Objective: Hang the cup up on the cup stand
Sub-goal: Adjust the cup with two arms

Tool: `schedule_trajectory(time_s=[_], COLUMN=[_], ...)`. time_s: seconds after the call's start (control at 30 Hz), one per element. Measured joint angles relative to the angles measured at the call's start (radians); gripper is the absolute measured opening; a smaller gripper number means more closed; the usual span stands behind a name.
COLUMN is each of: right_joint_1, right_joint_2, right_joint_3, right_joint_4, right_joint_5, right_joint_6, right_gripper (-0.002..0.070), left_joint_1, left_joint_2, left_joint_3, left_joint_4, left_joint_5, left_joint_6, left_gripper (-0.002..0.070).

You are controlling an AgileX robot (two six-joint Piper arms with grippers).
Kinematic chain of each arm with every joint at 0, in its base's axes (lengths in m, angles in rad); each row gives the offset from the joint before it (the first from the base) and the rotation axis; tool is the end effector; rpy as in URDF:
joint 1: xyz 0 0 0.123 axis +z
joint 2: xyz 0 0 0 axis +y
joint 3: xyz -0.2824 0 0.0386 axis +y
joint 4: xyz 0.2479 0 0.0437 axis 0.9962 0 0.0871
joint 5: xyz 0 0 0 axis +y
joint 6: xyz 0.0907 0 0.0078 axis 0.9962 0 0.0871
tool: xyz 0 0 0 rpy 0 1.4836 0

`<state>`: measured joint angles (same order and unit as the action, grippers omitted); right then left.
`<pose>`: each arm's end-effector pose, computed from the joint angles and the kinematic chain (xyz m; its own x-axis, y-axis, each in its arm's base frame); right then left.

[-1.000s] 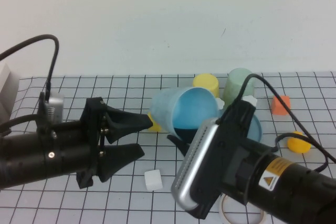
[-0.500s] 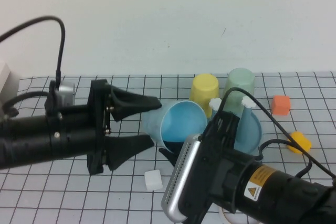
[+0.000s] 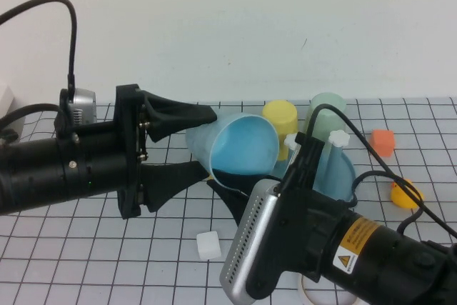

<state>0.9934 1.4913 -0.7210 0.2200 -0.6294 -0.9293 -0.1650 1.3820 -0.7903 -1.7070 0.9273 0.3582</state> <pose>0.1814 0.2571 0.2603 0.4929 -0.4824 -0.7241 -0.5808 0.4372 -0.6867 0.2521 -0.1152 0.2879 -0.8755 -0.4668 0.1249 -0.2005 0.1157 -0.9728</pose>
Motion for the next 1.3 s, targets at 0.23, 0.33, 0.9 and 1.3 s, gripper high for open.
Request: schedule_trajectory(time_s=[0.23,0.33,0.9,1.3], right_joint_1=[-0.011,-0.016,-0.018,-0.018], right_joint_2=[0.055,0.084,0.120,0.120], right_joint_3=[0.000,0.000,0.000,0.000], right_joint_4=[-0.179,-0.189,-0.251,-0.322], right_joint_5=[-0.088,-0.122,-0.216,-0.233], right_joint_6=[0.079,0.081,0.069,0.061], right_gripper=[0.0024,0.0025,0.0030,0.0029], left_joint_1=[0.000,0.000,0.004,0.004], left_joint_2=[0.000,0.000,0.000,0.000], left_joint_3=[0.000,0.000,0.000,0.000], left_joint_4=[0.004,0.008,0.003,0.008], left_joint_5=[-0.017,-0.034,-0.032,-0.032], left_joint_6=[-0.003,0.015,0.106,0.102], left_gripper=[0.0592,0.0573,0.0669,0.0692])
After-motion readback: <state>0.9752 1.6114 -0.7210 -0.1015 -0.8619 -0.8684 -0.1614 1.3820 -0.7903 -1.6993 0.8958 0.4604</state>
